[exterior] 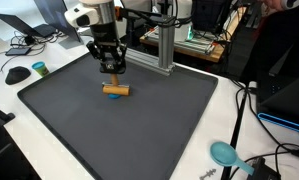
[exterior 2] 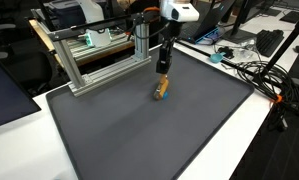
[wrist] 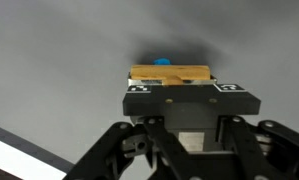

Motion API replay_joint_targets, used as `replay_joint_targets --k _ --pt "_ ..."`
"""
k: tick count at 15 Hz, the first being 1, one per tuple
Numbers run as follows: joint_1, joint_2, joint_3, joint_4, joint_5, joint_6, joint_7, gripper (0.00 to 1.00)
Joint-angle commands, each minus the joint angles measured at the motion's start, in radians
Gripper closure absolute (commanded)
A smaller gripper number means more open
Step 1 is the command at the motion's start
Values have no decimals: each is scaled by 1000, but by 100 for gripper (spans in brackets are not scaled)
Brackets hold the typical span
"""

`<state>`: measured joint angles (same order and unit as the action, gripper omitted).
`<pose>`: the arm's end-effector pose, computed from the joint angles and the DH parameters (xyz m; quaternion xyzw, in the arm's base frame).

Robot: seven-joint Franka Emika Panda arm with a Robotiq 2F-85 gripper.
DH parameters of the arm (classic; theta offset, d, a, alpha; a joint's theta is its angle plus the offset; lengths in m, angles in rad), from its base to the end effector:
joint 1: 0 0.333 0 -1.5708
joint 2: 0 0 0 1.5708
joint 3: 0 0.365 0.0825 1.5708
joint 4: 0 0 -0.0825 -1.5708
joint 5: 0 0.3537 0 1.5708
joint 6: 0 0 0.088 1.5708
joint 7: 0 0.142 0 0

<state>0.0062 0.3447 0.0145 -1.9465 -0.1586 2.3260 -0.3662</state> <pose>0.6145 0.0054 0.3389 0.9681 0.2435 0.0076 0.0583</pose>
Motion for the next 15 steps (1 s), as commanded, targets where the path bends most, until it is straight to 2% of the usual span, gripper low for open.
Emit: replay_joint_targets --k 1,11,13,15 --pt "-5 18 -3 -96 -89 10 -52 78" --pt "6 -30 -17 -157 -300 -1 -96 78" --pt "0 -48 -21 -160 -298 -15 -75 78" --pt "-28 -75 -17 -154 -203 -39 -68 78"
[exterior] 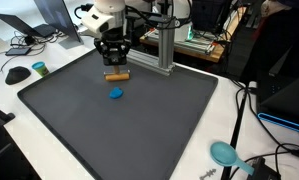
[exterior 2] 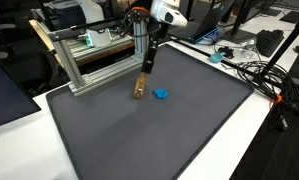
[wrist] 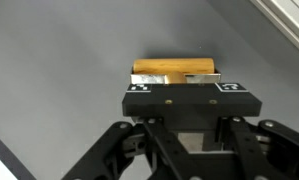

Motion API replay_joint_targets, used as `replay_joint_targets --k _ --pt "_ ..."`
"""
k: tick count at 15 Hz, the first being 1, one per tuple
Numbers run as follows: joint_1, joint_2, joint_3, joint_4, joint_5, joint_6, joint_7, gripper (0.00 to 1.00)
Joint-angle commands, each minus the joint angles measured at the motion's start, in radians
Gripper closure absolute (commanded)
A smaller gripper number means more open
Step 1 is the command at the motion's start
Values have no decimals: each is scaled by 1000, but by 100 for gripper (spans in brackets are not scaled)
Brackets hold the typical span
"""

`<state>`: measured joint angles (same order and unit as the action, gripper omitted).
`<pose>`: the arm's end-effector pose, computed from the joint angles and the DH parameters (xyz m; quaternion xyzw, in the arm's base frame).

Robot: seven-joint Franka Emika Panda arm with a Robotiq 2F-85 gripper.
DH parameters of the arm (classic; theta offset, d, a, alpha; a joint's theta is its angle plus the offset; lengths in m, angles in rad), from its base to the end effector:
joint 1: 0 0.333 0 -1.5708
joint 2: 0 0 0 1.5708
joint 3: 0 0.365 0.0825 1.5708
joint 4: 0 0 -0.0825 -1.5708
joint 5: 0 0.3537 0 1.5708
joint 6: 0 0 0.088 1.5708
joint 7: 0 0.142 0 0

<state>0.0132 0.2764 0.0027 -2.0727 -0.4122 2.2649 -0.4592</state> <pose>0.5679 -0.0122 0.3263 0.9182 0.3637 -0.0734 0.1385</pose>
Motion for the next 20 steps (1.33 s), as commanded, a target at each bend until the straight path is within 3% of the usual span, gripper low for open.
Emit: replay_joint_targets --k 1,6,9,13,20 --pt "-55 -29 -1 -25 123 -11 13 78" --pt "-119 -90 -16 5 322 -106 39 78" --pt "-115 -108 -24 45 394 -169 150 78" --pt "-87 -116 -24 112 452 -210 357 78" --pt "-29 -91 -35 179 427 -200 799 78"
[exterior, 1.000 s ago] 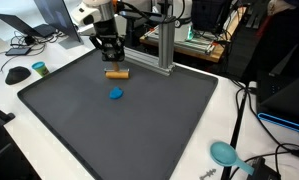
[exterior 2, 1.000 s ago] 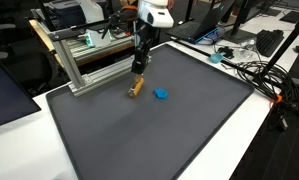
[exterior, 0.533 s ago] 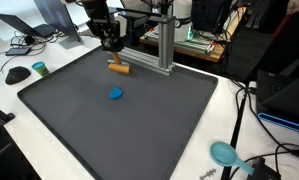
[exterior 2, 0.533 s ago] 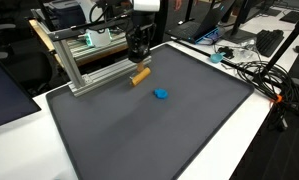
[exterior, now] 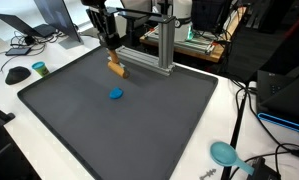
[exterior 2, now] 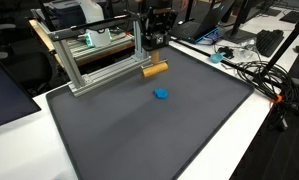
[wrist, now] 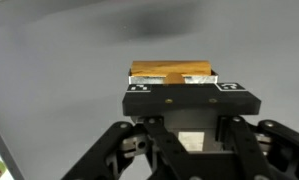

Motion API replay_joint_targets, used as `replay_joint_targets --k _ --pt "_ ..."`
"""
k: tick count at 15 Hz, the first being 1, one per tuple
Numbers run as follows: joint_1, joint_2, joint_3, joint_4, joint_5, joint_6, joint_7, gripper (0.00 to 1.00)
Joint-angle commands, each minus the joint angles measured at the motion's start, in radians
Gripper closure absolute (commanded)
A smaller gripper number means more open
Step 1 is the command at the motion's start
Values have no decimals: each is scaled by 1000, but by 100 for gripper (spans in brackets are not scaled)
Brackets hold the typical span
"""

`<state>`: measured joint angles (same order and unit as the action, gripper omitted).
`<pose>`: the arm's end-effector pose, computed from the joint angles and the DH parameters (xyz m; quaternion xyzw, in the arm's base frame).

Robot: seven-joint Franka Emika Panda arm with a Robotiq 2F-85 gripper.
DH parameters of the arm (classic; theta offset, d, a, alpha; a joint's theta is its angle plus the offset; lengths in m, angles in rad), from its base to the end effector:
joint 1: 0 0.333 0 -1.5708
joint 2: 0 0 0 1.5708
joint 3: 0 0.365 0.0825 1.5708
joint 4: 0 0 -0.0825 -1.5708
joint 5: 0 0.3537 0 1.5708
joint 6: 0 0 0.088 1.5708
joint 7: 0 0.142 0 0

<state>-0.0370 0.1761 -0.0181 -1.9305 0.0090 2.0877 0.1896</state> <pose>0.5759 -0.0306 0.4246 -0.9922 0.1242 0.0096 0.0017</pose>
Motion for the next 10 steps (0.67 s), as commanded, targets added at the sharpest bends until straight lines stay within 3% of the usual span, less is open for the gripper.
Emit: replay_joint_targets --k 1,3,4,5,9,10 --pt "27 9 -17 35 4 -16 210 78" --pt "36 12 -21 36 5 -2 324 78" --pt "27 5 -14 11 2 -1 229 78" --pt "29 6 -14 10 1 -1 242 53" --pt "30 12 -15 7 1 -1 237 53" --pt "30 13 -15 7 1 -1 237 78"
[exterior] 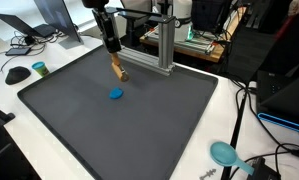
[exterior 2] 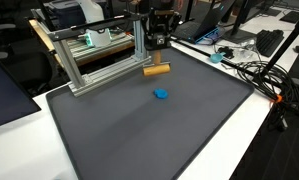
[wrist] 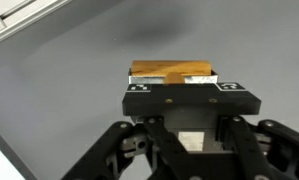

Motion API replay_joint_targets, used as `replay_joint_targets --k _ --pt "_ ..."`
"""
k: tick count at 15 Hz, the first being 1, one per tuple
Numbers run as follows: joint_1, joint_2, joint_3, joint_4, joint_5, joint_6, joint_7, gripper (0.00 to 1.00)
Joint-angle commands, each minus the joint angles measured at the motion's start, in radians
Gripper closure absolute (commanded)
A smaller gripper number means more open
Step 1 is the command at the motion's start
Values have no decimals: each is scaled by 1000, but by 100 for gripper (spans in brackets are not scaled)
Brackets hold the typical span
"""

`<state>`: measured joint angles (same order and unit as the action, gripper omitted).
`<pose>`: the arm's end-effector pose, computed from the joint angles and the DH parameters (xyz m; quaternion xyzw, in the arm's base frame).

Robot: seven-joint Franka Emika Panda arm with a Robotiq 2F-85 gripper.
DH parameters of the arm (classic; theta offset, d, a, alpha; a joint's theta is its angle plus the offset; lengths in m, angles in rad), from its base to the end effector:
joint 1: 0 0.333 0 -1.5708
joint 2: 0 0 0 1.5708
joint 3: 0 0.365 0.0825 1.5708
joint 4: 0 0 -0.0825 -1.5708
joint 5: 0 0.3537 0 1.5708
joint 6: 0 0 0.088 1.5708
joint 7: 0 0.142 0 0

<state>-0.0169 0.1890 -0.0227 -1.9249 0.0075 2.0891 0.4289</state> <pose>0.5791 -0.0217 0.4197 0.9722 -0.2338 -0.0124 0.0013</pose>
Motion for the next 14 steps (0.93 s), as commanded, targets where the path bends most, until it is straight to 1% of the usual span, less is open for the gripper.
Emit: replay_joint_targets --k 1,3,6,8,11,13,14 --pt "4 12 -14 21 24 -7 21 78" --pt "-7 22 -21 30 59 21 30 78" --pt "-5 36 -40 38 64 53 103 78" --pt "3 54 -49 49 70 69 178 78" --pt "14 83 -46 76 89 60 280 78" --pt "26 108 -45 101 89 56 349 78" --pt "36 123 -48 112 72 62 393 78"
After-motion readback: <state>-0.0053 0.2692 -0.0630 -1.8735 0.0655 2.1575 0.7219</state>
